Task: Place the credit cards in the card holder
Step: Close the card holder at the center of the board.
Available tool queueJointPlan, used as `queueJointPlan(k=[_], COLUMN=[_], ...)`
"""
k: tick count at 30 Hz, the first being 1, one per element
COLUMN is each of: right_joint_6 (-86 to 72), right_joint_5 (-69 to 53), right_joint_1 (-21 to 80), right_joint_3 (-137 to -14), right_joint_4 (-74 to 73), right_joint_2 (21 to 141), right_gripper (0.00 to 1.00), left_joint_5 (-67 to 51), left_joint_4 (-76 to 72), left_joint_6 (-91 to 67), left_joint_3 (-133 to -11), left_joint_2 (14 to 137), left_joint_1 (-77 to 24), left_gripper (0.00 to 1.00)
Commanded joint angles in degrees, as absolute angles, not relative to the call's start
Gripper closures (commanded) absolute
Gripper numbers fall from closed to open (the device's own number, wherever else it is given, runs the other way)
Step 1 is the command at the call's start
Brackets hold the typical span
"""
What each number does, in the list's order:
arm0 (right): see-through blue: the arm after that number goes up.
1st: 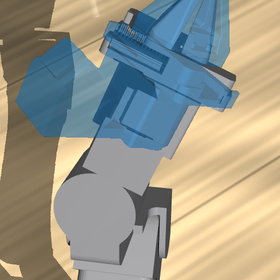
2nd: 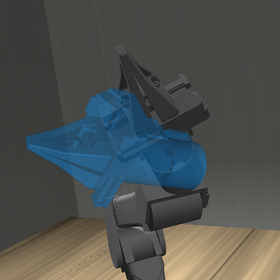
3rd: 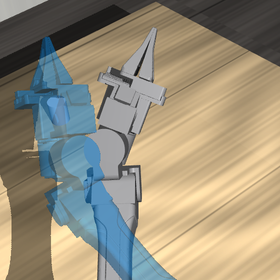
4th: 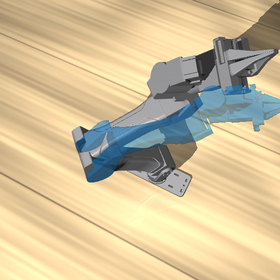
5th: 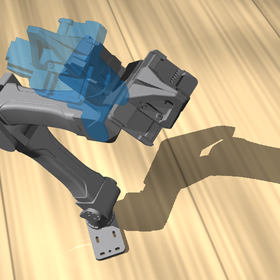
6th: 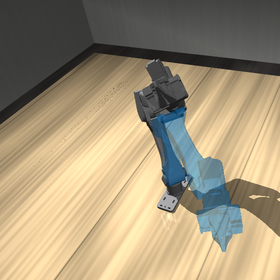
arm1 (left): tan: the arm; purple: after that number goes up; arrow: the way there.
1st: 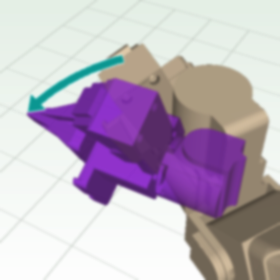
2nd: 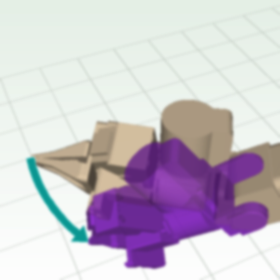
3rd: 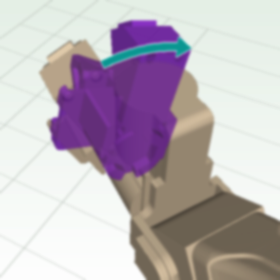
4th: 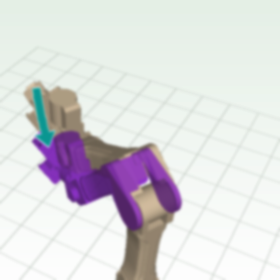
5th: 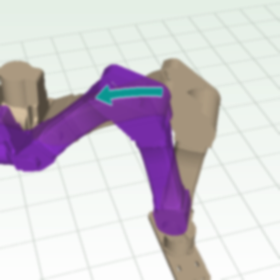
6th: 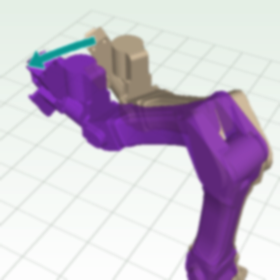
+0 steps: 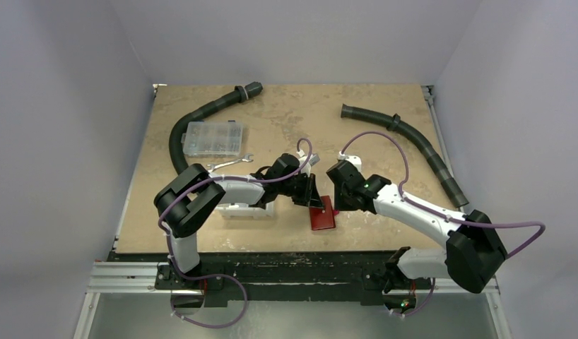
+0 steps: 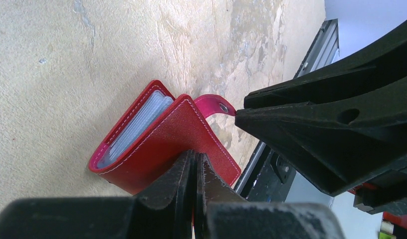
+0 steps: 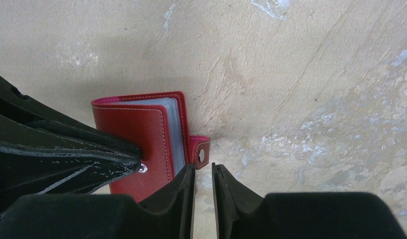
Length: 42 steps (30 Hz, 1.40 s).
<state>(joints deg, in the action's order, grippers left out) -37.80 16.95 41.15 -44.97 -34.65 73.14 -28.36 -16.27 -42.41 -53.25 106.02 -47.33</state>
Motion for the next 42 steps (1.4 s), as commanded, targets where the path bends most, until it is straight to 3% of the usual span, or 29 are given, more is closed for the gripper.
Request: queueJointPlan(k=[1, 9, 20, 33, 42], right_joint_6=[-36.41, -36.12, -35.75, -36.65, -36.57], right_joint_5=[17.24, 15.36, 13.45, 17.09, 17.13], right_joint_1=[40.77, 40.52, 40.52, 40.48, 40.43], right_joint_3=[-47.64, -47.5, -47.42, -47.41, -47.19], right_joint_4=[-33.24, -32.39, -32.6, -34.01, -33.88], right_joint_2=[73.64, 73.71, 73.03, 73.83, 74.77], right_gripper=[0.73, 0.74, 0.65, 0.75, 0.77], left_joint_5=[-29.36, -29.61, -29.79, -29.88, -29.88], left_joint_4=[-19.12, -19.46, -19.61, -19.6, -19.65], left_joint_6=[-41.8, -41.78, -41.6, -41.43, -41.31], left_joint_3=[-54.26, -54.41, -54.41, -54.25, -54.25], left_joint_2=[106.41, 106.87, 107.31, 107.32, 107.22], left_joint_1=[-47.59, -47.54, -47.55, -47.52, -47.49], left_gripper=[1.0, 1.0, 1.0, 1.0, 1.0])
